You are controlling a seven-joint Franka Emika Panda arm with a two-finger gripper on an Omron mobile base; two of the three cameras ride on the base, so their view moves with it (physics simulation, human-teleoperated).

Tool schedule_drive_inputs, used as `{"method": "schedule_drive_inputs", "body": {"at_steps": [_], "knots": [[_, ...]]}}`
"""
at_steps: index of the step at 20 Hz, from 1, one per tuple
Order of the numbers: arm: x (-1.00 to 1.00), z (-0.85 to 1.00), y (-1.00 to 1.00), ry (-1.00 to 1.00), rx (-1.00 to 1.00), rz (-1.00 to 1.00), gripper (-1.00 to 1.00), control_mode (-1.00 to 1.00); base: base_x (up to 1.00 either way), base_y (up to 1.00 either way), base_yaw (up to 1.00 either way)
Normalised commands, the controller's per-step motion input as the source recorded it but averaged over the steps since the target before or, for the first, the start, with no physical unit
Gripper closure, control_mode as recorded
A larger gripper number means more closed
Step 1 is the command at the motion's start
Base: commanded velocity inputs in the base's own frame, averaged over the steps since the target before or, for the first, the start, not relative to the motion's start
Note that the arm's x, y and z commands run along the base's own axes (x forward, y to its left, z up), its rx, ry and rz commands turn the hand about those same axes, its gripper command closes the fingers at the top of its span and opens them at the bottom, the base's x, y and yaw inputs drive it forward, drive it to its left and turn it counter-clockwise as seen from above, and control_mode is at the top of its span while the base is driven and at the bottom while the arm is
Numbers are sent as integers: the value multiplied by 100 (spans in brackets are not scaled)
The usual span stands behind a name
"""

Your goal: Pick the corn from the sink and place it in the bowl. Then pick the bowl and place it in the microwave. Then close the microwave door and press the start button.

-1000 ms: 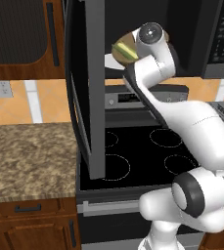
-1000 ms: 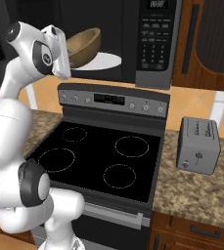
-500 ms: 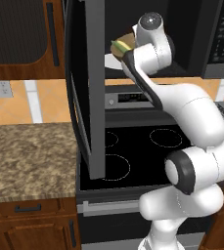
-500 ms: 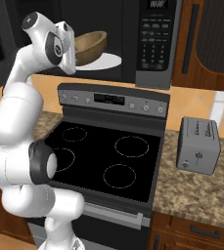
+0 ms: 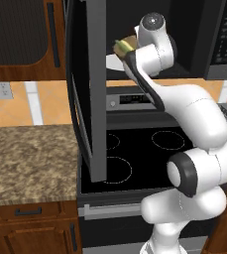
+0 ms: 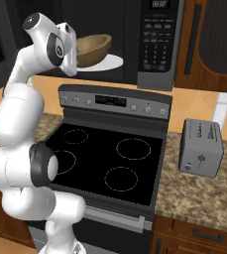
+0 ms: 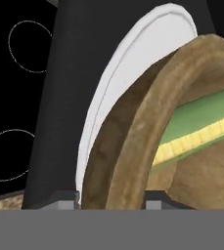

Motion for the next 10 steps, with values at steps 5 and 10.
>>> {"method": "schedule_drive_inputs", "body": {"at_steps": [5, 10], "knots": [[-12, 6, 6, -9, -6, 1, -100, -100, 0, 0, 0], [-74, 1, 0, -29, -11, 0, -100, -100, 0, 0, 0]]}}
